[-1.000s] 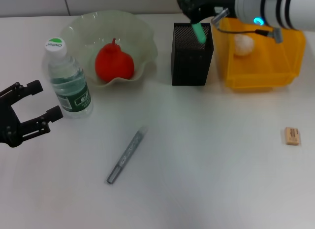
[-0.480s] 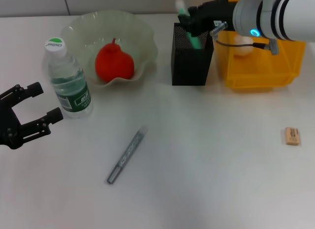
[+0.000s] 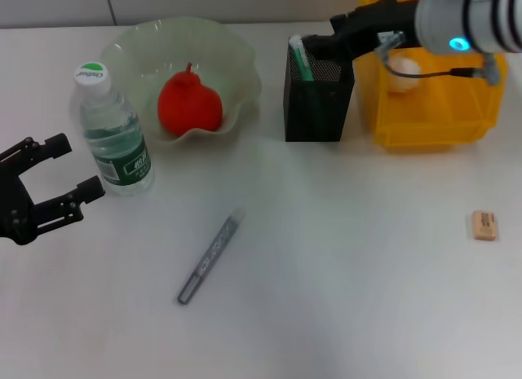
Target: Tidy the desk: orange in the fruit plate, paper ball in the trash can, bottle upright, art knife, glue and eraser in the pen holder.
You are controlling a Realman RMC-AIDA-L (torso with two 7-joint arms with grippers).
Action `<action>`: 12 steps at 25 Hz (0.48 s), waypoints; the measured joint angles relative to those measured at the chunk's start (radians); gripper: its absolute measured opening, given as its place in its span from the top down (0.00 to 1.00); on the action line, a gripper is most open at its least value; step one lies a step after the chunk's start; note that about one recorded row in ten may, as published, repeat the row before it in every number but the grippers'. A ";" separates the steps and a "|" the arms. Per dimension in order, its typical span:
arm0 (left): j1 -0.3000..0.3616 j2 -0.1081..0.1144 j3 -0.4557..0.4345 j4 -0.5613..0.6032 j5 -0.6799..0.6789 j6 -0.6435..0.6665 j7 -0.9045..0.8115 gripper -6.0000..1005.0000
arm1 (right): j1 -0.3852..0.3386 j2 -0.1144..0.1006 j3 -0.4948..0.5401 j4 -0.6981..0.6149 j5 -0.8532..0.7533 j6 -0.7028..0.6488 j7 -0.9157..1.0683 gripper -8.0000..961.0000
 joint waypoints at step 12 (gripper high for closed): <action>0.010 -0.009 0.007 -0.001 0.000 0.047 0.015 0.14 | -0.036 0.000 0.106 -0.287 -0.011 -0.390 0.023 0.51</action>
